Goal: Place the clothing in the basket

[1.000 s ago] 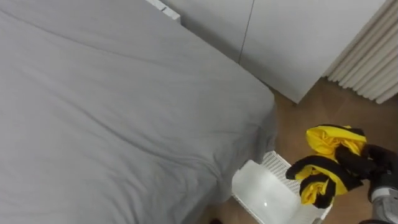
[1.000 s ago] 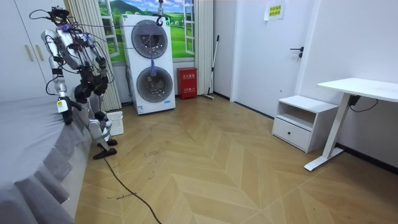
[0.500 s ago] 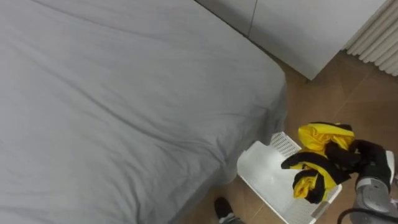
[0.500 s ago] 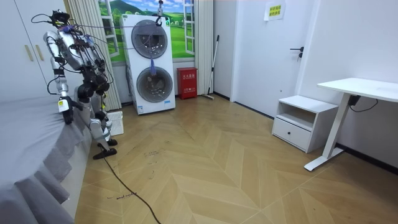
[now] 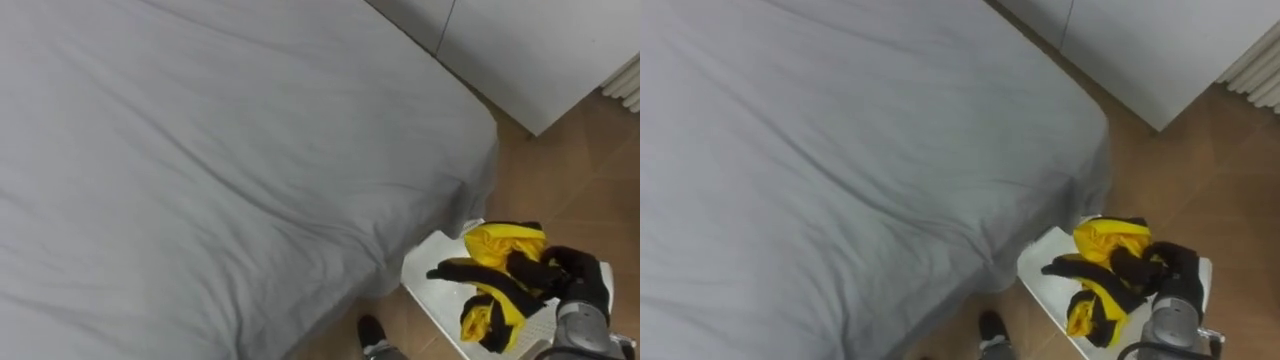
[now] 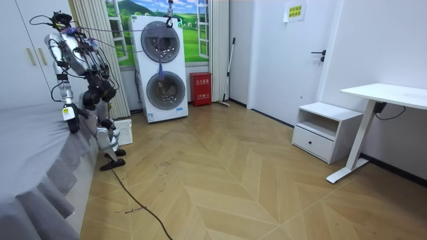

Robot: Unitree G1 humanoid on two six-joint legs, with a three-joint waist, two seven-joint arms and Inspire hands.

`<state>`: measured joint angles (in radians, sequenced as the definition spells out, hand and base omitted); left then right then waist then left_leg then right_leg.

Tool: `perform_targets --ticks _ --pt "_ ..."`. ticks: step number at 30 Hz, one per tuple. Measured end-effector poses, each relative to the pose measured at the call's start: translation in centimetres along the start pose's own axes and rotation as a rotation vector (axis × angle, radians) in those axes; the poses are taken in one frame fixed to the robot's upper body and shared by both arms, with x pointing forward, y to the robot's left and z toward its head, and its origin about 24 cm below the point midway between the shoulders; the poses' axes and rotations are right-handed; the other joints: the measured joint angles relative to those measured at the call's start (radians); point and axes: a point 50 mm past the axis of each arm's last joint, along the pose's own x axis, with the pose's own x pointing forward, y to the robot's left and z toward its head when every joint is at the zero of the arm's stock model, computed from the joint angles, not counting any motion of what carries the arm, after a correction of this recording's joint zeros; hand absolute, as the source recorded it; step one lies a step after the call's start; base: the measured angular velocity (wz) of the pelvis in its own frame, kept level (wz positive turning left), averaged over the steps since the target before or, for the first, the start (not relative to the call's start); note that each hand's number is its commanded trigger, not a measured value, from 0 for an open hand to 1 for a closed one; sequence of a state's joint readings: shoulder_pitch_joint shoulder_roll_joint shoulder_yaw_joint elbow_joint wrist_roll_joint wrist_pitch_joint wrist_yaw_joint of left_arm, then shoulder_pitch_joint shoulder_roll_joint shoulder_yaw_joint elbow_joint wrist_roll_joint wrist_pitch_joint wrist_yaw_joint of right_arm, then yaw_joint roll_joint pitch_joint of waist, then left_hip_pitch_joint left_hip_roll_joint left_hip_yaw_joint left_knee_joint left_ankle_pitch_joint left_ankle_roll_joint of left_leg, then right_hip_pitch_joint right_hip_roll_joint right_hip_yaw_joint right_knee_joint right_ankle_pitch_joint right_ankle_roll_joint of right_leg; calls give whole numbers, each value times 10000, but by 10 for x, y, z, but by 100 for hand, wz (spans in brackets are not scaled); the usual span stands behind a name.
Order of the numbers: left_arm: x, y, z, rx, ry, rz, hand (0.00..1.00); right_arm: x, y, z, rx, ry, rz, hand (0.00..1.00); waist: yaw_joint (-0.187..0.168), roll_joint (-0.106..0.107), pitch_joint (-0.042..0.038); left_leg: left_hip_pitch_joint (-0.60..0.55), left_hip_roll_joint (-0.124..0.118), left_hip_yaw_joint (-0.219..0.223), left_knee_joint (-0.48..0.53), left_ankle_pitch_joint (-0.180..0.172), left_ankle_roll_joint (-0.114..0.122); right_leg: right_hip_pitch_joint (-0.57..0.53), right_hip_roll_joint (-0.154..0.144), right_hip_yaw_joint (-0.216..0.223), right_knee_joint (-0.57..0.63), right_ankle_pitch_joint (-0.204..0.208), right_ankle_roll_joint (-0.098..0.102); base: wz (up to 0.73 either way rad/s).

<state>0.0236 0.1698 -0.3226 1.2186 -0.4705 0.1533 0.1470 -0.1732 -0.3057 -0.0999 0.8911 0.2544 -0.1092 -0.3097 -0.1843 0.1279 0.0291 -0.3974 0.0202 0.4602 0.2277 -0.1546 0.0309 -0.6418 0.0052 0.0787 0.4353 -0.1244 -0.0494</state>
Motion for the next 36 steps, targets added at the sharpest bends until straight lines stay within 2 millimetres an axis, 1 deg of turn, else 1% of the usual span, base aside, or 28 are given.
perform_targets --ticks 3,7,11,13,17,20,22,32,36 --pt "0 0 0 -15 -50 -8 0 0 0 -1 -157 -14 9 0 3 -36 26 5 -37 -10 49 0 0 -45 -47 17 155 -81 3 3" --pt "0 1 0 -38 -149 37 0 -1 -1 -4 -136 74 14 0 0 -67 44 6 -35 -53 64 0 1 -35 -45 15 170 -89 4 1" --pt "0 1 1 -32 -201 47 0 -2 -1 -6 -172 130 58 0 -4 -75 49 -21 -22 -50 88 0 1 -39 -38 9 149 -101 17 0" --pt "0 2 1 -31 -209 56 0 -2 -1 -6 -144 138 47 0 -15 -74 48 -41 -13 -46 115 0 1 -48 -33 8 146 -125 56 0" --pt "0 2 1 -26 -207 64 0 -2 -1 -6 -134 131 43 0 -12 -66 43 -69 1 -51 134 1 1 -61 -18 8 134 -101 13 0" --pt "0 2 0 -19 -190 62 0 -3 -3 -9 -195 208 12 0 -19 -61 39 -36 -9 -32 125 1 1 -47 -17 23 137 -100 12 -1" --pt "0 2 -1 -17 -161 40 0 -2 -2 -7 -193 137 45 0 -11 -60 36 -16 -14 6 109 1 1 -41 -16 35 129 -96 8 -5" --pt "0 2 -3 -22 -102 -17 0 -3 -3 -9 -508 101 72 0 -12 -39 19 110 -20 24 94 1 1 57 -6 73 160 -80 -8 0" --pt "0 3 -9 -88 9 -120 0 -5 -7 -15 -549 263 29 0 -31 -68 3 481 -18 -12 75 0 1 465 -20 23 108 -94 11 1"
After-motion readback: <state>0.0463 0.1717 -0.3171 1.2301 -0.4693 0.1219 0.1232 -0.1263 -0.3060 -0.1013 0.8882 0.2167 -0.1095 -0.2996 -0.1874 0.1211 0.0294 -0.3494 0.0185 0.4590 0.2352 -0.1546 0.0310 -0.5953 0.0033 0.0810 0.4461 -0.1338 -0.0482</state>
